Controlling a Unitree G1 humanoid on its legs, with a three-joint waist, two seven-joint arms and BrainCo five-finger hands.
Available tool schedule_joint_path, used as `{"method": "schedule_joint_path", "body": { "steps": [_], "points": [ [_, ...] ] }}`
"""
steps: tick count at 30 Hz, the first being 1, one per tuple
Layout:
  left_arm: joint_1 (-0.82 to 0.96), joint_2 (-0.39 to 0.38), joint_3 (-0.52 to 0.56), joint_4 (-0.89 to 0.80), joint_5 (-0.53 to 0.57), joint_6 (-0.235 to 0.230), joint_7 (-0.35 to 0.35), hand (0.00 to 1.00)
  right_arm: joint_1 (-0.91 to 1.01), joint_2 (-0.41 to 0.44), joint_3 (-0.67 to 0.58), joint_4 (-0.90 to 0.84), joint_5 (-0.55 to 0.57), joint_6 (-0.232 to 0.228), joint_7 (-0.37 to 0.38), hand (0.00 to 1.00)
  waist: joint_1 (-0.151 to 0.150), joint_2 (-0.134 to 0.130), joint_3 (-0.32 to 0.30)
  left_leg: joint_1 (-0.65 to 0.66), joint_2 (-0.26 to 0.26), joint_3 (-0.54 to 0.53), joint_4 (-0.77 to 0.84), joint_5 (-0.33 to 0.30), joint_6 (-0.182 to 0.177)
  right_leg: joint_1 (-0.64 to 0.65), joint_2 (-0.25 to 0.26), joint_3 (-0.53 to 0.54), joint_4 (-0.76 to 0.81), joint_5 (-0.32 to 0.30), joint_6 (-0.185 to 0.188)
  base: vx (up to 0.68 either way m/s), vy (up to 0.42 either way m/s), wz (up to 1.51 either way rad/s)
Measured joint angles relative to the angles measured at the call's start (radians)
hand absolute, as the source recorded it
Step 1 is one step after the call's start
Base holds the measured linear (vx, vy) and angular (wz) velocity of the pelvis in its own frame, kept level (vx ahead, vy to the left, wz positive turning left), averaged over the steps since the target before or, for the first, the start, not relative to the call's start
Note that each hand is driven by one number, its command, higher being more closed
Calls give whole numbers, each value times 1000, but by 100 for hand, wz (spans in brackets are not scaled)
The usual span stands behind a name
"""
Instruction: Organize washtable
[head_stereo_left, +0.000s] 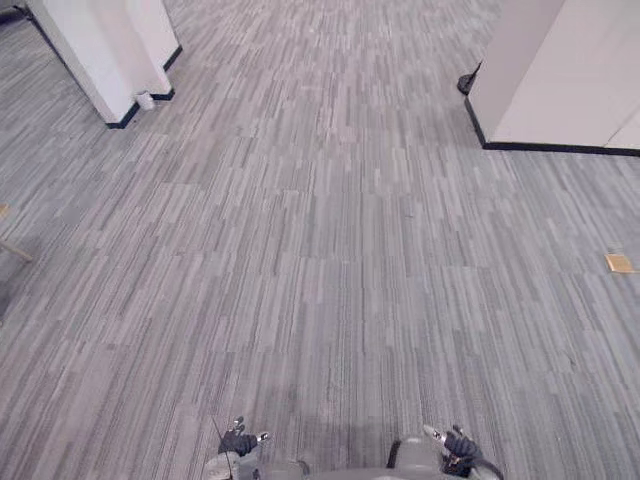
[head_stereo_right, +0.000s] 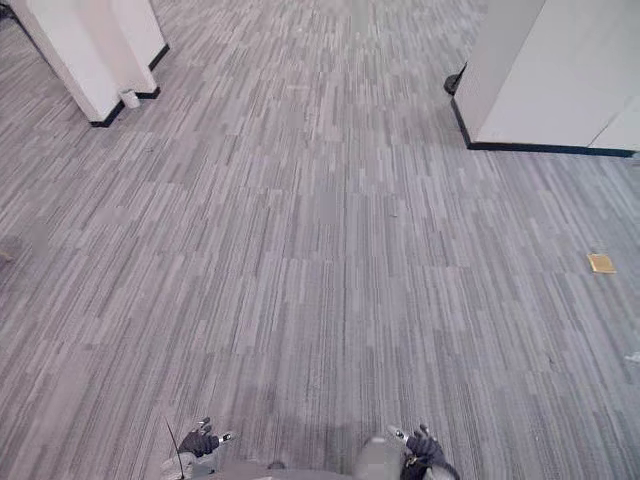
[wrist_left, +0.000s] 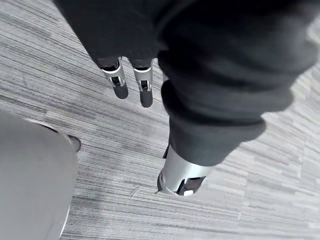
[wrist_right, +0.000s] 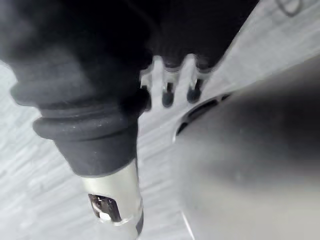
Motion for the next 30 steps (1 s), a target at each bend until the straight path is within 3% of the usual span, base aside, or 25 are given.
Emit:
{"method": "schedule_joint_path", "body": {
  "steps": [1, 4, 5, 7, 8, 9, 10, 11, 12, 13, 14, 15, 17, 19, 20, 21, 22, 23, 24, 25, 26, 27, 28, 29, 30],
  "points": [
    [-11, 7, -20, 8, 9, 0, -1, 0, -1, -4, 13, -8, 31, -3, -1, 0, -3, 6, -1, 5, 29, -3, 10, -21, -16, -58, 26, -37, -30, -23, -15, 483, -46, -6],
    [-47, -1, -56, 52, 19, 4, -4, 0, -19, -14, 0, -20, 114, -11, -4, 0, -22, 25, 23, 49, 77, -23, -33, -40, -40, -164, 51, -100, -206, 1, -7, 543, -115, 29],
    [-56, -22, -57, 64, 62, 12, -1, 0, -28, -32, -7, -25, 135, -10, -4, 0, -52, 59, 50, 135, 124, -27, -112, -42, -57, -181, 76, -155, -402, 80, -2, 630, -212, 48],
    [-64, -24, -57, 78, 94, 14, -1, 0, -21, -31, -9, -22, 142, -10, -5, 0, -57, 51, 57, 177, 127, -22, -122, -36, -76, -185, 74, -158, -499, 135, -6, 630, -260, 45],
    [-61, -20, -54, 85, 124, 18, -1, 0, -7, -24, -10, -16, 150, -10, -4, 0, -56, 38, 52, 200, 132, -28, -76, -46, -115, -190, 79, -137, -508, 203, -54, 607, -308, 50],
    [-66, -18, -46, 86, 133, 22, -1, 0, -6, -23, -19, -13, 149, -9, -2, 0, -59, 43, 46, 186, 154, -37, 6, -50, -130, -195, 82, -111, -436, 275, -107, 747, -396, 51],
    [-72, -32, -36, 86, 134, 23, -2, 0, -9, -34, -28, -8, 148, -9, 0, 0, -58, 69, 44, 151, 188, -36, 114, -14, -179, -201, 87, -116, -362, 230, -128, 747, -436, 23],
    [-70, -44, -25, 81, 133, 24, -3, 0, -12, -48, -36, -7, 145, -5, -2, 0, -45, 86, 37, 104, 214, -22, 234, 74, -169, -189, 104, -125, -330, 184, -129, 909, -572, -16],
    [-60, -62, 38, 74, 121, 33, -8, 0, -23, -51, -32, -8, 122, 7, -2, 0, -44, 102, 38, 10, 262, 15, 438, 350, -115, -113, 146, -124, -357, 120, -137, 793, -526, -34],
    [-54, -63, 44, 71, 120, 35, -9, 0, -25, -52, -21, -7, 115, 9, -3, 0, -38, 108, 36, -30, 292, 31, 533, 380, -113, -70, 168, -121, -392, 110, -142, 818, -495, -43],
    [-53, -58, 45, 63, 120, 33, -17, 0, -27, -51, -10, -6, 106, 10, -2, 0, -31, 109, 41, -84, 346, 81, 696, 325, -89, 12, 211, -107, -456, 103, -148, 838, -424, -56],
    [-55, -48, 63, 39, 101, 32, -24, 0, -33, -40, 8, 17, 100, 12, -2, 0, -15, 92, 52, -140, 375, 132, 869, 208, -69, 173, 248, -78, -567, 102, -150, 969, -412, -54],
    [-51, -41, 77, 10, 49, 19, -24, 0, -33, -28, 36, 21, 87, 15, -3, 0, -2, 55, 60, -223, 339, 168, 908, 125, -81, 343, 248, -51, -668, 102, -150, 849, -255, -29],
    [-42, -38, 78, -29, -27, -9, -23, 0, -53, -32, 60, 23, 78, 18, -2, 0, 18, 51, 57, -394, 268, 179, 822, 70, -86, 470, 240, -20, -754, 89, -154, 658, -83, -26],
    [-43, -34, 79, -46, -45, -15, -22, 0, -68, -31, 69, 23, 77, 20, -2, 0, 26, 43, 58, -445, 240, 190, 759, 65, -78, 493, 226, -12, -770, 71, -137, 700, -6, -44],
    [-48, -27, 79, -64, -76, -20, -22, 0, -92, -30, 81, 24, 70, 20, -2, 0, 43, 25, 61, -531, 180, 209, 589, 72, -83, 540, 190, -5, -795, 26, -87, 705, 63, -51],
    [-42, -37, 84, -59, -102, -14, -22, 0, -109, -40, 105, 24, 68, 15, -1, 0, 51, 41, 55, -582, 146, 205, 336, 120, -126, 592, 182, 1, -820, 3, -53, 889, 159, -56],
    [-39, -43, 82, -59, -113, -11, -20, 0, -108, -47, 114, 24, 68, 10, -1, 0, 64, 61, 44, -603, 146, 196, 234, 178, -125, 620, 191, 9, -838, -3, -46, 939, 234, -70],
    [-34, -44, 83, -60, -123, -11, -20, 0, -110, -47, 113, 35, 64, 7, -3, 0, 94, 65, 37, -613, 142, 172, 256, 329, -65, 677, 196, 41, -868, -6, -46, 797, 232, -52],
    [-34, -43, 83, -60, -122, -11, -17, 0, -115, -35, 114, 42, 60, 6, -3, 0, 94, 53, 32, -608, 130, 167, 276, 318, 1, 686, 181, 39, -864, 3, -58, 776, 246, -28],
    [-35, -31, 102, -61, -122, -12, -18, 0, -123, -8, 114, 43, 46, 5, 0, 0, 85, 33, 22, -608, 109, 160, 300, 274, 42, 666, 159, 38, -810, 44, -79, 771, 274, 14],
    [-32, -25, 144, -55, -125, -11, -19, 0, -119, 10, 114, 53, 29, 5, 0, 0, 85, -3, 15, -587, 86, 163, 323, 239, 89, 629, 122, 73, -698, 83, -30, 777, 279, 25],
    [-32, -24, 165, -45, -126, -11, -18, 0, -113, 19, 108, 64, 22, 6, 0, 0, 85, -26, 15, -558, 73, 176, 323, 221, 91, 617, 99, 96, -629, 99, -3, 770, 243, 15],
    [-21, -6, 190, -24, -125, -8, -15, 0, -95, 32, 102, 73, 8, 8, 0, 0, 90, -60, 13, -491, 53, 193, 330, 170, 94, 579, 72, 152, -469, 168, 77, 719, 197, 3],
    [5, 9, 195, -1, -125, -4, -14, 0, -81, 42, 100, 73, 6, 8, 3, 0, 81, -67, 5, -427, 54, 194, 327, 115, 90, 521, 73, 203, -287, 263, 145, 682, 170, -2]
  ]
}}
